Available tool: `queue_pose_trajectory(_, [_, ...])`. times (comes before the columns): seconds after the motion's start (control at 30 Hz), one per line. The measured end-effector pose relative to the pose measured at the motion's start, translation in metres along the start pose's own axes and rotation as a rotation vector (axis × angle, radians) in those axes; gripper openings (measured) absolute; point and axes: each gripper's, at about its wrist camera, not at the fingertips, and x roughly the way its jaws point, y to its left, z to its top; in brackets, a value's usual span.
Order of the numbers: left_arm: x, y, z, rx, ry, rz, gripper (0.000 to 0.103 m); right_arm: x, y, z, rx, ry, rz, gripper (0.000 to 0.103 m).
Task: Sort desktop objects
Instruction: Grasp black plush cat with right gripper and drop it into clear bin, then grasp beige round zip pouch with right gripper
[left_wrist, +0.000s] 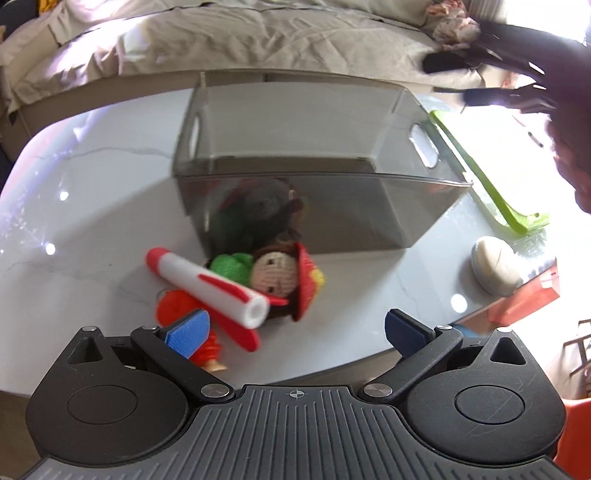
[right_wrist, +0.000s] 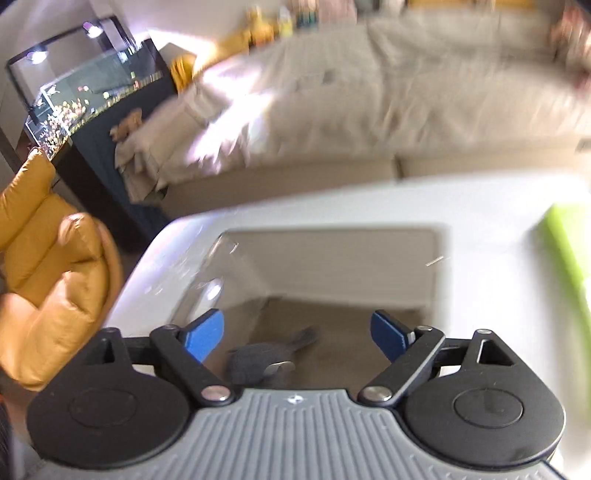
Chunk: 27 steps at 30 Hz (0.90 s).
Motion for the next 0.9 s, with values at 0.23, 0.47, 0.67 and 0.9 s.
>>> queue_pose_trajectory(0.23, [0.009,-0.031,-0.001,-0.057,0.084,-0.18,0.103,-0.053,-0.084,-0.074,-0.061,0.023,-0.196,0.099])
queue_pose_trajectory(0.47, [0.076,-0.098,0.011,-0.095,0.223,-0.574,0.103,-0.051,-0.153,-0.168,0.125,-0.017,-0.295,0.094])
queue_pose_trajectory(0.67, [0.173,-0.123,0.016,-0.325,0.218,-0.919,0.103,-0.052,-0.193,-0.221,0.342,-0.186,-0.173,0.094])
queue_pose_trajectory(0.9, [0.223,-0.135,0.006,-0.344,0.141,-0.911,0.103,-0.037,-0.262,-0.26,0.649,-0.189,-0.005,0.076])
